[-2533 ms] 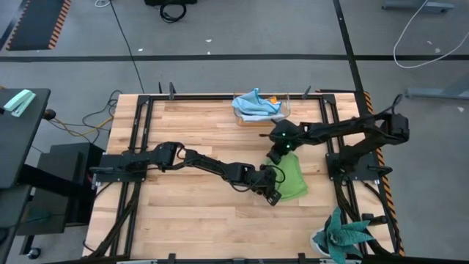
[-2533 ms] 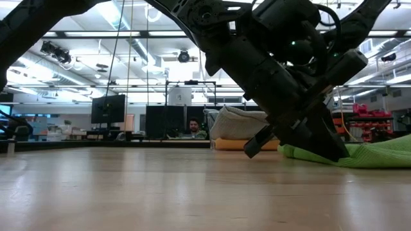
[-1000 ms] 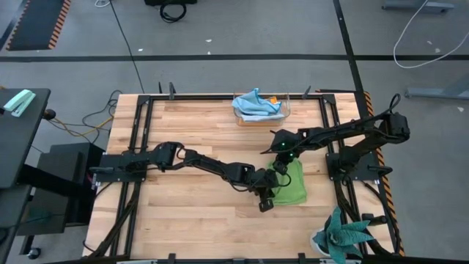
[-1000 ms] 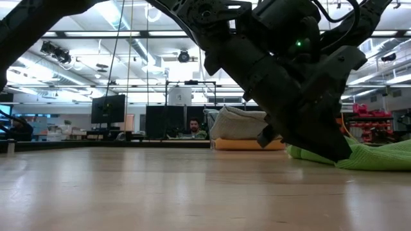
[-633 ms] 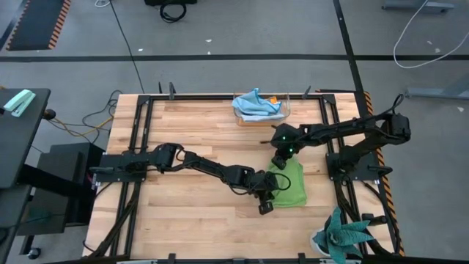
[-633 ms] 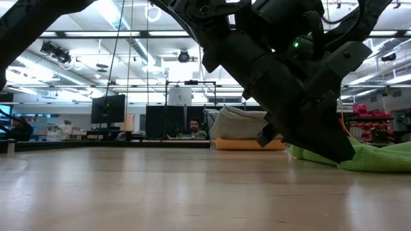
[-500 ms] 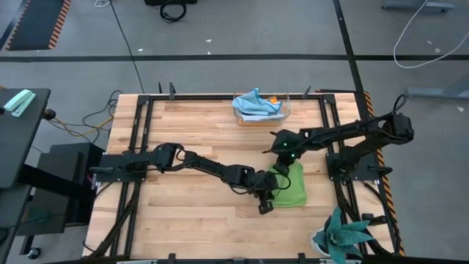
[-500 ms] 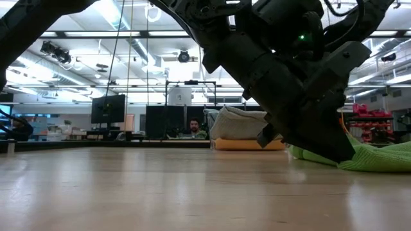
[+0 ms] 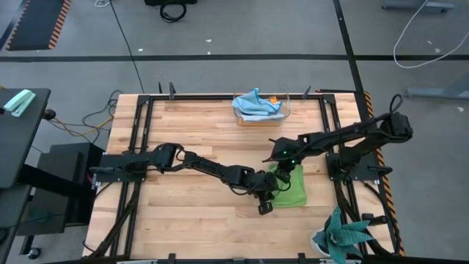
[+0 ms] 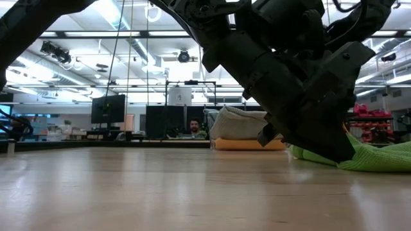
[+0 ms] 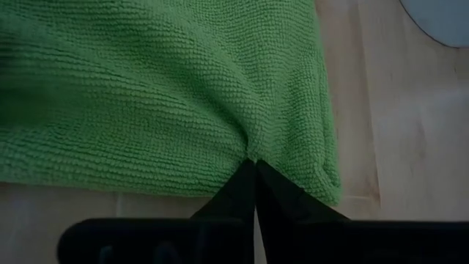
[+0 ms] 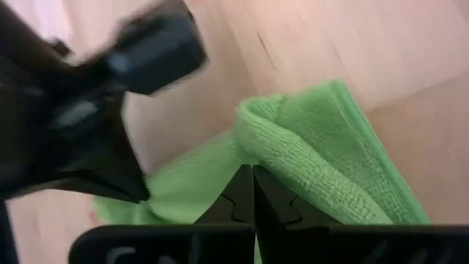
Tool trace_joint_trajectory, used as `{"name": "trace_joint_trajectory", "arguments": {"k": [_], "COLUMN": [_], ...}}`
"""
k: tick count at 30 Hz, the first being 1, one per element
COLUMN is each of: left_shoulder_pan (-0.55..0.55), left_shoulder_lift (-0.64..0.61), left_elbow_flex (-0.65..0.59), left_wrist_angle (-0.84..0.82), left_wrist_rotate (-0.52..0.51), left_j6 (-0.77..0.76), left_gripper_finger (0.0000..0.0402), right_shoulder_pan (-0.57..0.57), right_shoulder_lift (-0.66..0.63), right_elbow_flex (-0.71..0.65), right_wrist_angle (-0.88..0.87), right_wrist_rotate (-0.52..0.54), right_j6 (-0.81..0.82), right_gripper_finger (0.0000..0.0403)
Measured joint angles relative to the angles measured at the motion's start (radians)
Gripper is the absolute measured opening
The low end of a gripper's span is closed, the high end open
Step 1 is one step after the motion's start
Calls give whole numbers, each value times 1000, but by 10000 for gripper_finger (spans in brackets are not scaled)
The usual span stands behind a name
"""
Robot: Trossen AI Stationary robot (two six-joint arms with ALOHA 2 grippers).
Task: Fold microfiber towels
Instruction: Fold the green microfiber cloth
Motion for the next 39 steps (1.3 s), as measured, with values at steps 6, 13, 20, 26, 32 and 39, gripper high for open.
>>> {"name": "trace_joint_trajectory", "arguments": {"k": [6,13,20,26,32,39], "left_shoulder_pan": [0,-1,-1,-3,-10,-21], "left_shoulder_lift": [0,0,0,0,0,0], "left_elbow_flex": [-1,-1,0,-1,-1,0], "left_wrist_angle": [1,0,1,3,4,3], "left_wrist_rotate": [-9,-15,-9,-9,-14,-19], "left_j6": [10,-11,-5,-7,-8,-3], "left_gripper_finger": [6,5,8,9,5,5], "right_shoulder_pan": [-3,-56,-107,-115,-115,-130], "right_shoulder_lift": [73,89,101,125,179,206], "right_elbow_flex": [0,-2,1,0,0,0], "right_wrist_angle": [14,77,131,140,207,279], "right_wrist_rotate": [0,9,11,3,-12,-18], "right_j6": [-23,-34,-28,-31,-10,29], "right_gripper_finger": [0,0,0,0,0,0]}}
